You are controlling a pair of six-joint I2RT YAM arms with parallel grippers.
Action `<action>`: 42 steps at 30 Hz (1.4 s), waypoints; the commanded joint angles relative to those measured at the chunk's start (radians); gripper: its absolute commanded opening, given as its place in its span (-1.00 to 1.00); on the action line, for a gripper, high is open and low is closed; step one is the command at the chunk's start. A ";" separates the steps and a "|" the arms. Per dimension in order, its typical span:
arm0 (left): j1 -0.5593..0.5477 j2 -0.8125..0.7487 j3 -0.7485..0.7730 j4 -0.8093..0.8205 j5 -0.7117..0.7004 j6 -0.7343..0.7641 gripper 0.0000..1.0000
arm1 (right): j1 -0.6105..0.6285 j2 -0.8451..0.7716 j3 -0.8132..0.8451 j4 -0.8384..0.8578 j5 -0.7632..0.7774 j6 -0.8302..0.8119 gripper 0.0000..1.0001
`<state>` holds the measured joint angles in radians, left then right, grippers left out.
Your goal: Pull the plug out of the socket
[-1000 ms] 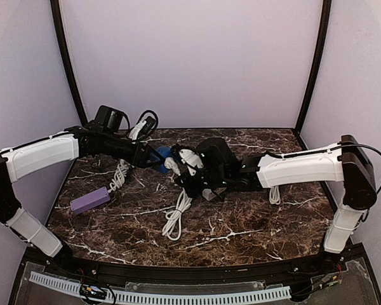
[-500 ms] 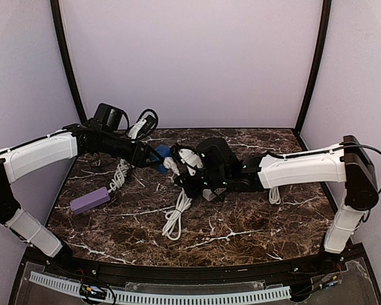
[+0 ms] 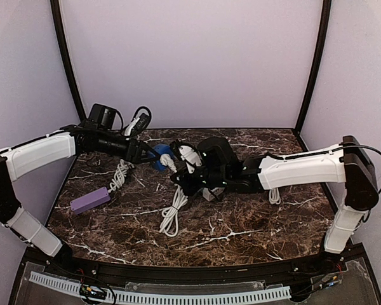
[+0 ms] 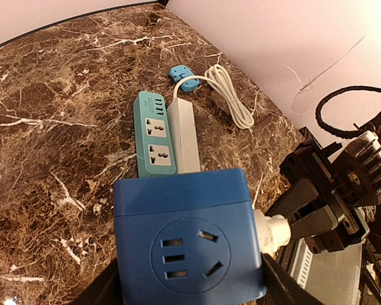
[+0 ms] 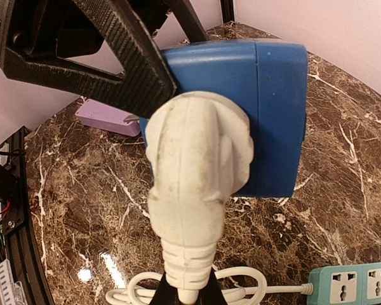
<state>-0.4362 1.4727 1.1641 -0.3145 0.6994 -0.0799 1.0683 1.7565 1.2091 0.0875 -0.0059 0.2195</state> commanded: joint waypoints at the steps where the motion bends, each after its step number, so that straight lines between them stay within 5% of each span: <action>1: 0.043 -0.034 -0.014 0.112 0.096 -0.058 -0.69 | -0.011 0.031 -0.015 -0.020 -0.007 0.036 -1.00; 16: 0.073 -0.053 -0.052 0.243 0.214 -0.155 -0.69 | -0.024 0.061 -0.029 -0.024 -0.016 0.055 -1.00; 32: 0.049 -0.013 -0.002 -0.001 -0.124 0.055 -0.69 | -0.024 -0.056 0.023 -0.050 -0.054 0.019 -1.00; 42: 0.045 -0.006 0.006 -0.010 -0.128 0.064 -0.69 | -0.023 -0.072 0.026 -0.052 -0.043 0.013 -1.00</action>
<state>-0.3862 1.4734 1.1439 -0.3122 0.5739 -0.0341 1.0492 1.7214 1.2114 0.0017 -0.0555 0.2405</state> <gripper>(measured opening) 0.640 0.034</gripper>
